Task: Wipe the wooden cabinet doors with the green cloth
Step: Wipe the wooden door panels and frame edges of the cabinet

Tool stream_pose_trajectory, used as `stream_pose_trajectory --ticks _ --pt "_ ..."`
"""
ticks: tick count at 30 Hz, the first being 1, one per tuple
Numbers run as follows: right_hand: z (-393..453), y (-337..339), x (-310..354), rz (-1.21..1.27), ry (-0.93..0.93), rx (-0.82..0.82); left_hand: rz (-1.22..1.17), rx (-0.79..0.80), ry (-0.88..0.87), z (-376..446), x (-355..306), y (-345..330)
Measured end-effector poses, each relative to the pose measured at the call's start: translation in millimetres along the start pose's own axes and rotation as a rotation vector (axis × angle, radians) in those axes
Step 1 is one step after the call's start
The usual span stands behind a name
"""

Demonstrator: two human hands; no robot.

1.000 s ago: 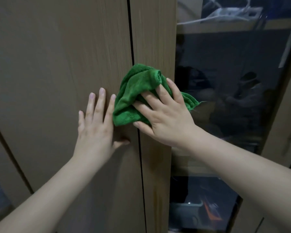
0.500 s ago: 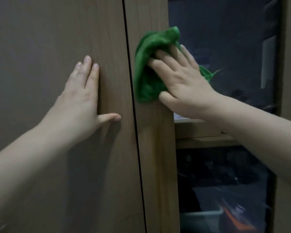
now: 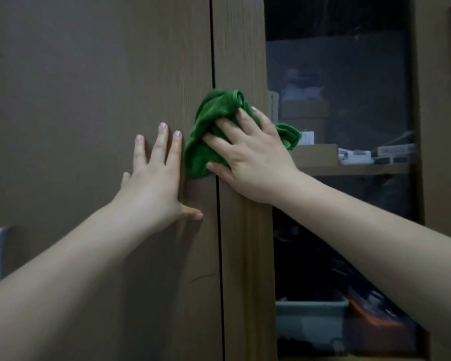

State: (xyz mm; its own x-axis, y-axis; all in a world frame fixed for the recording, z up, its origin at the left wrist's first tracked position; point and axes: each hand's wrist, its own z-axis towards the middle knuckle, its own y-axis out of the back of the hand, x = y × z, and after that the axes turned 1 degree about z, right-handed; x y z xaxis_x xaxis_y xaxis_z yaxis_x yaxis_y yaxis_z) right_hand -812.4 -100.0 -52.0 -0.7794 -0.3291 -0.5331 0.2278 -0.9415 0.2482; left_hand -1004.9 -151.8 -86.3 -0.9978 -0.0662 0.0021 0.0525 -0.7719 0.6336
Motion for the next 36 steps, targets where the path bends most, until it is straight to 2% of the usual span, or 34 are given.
stream_pose_trajectory --ticks 4,7,9,12,15,18,21,26,32,34,36 --pt "-27.7 -4.3 -8.3 0.015 0.286 -0.017 -0.026 0.009 -0.001 -4.1 0.2 4.0" --pt "-32.5 5.6 -38.5 0.050 0.475 0.079 -0.028 0.011 -0.001 -7.1 -0.4 5.8" --pt "-24.0 12.4 -55.9 0.049 0.441 0.072 -0.031 0.014 0.002 -7.9 -0.4 5.5" --pt "6.6 19.5 -64.7 0.047 0.161 0.017 -0.044 0.009 0.061 -8.2 1.1 1.4" --pt "54.1 22.3 -57.1 0.070 -0.085 0.049 -0.083 -0.010 0.116 -9.4 3.3 -2.7" --pt "88.5 18.9 -33.6 0.039 -0.154 0.043 -0.094 -0.032 0.098 -9.7 5.2 -6.8" --pt "92.8 7.0 0.9 -0.029 -0.077 0.021 -0.089 -0.033 0.081 -8.4 7.1 -6.0" --pt "39.7 -3.1 27.4 -0.042 0.108 0.028 -0.028 0.009 0.029 -10.0 16.0 -1.8" --pt "-31.0 0.3 7.5 0.048 0.466 0.113 0.002 0.045 0.044 -12.4 13.9 3.9" --pt "-36.6 3.9 -11.5 0.076 0.477 0.110 0.015 0.062 0.069 -13.7 11.1 5.6" --pt "-27.5 6.6 -24.5 0.104 0.307 0.046 0.023 0.082 0.086 -13.8 8.5 7.5"
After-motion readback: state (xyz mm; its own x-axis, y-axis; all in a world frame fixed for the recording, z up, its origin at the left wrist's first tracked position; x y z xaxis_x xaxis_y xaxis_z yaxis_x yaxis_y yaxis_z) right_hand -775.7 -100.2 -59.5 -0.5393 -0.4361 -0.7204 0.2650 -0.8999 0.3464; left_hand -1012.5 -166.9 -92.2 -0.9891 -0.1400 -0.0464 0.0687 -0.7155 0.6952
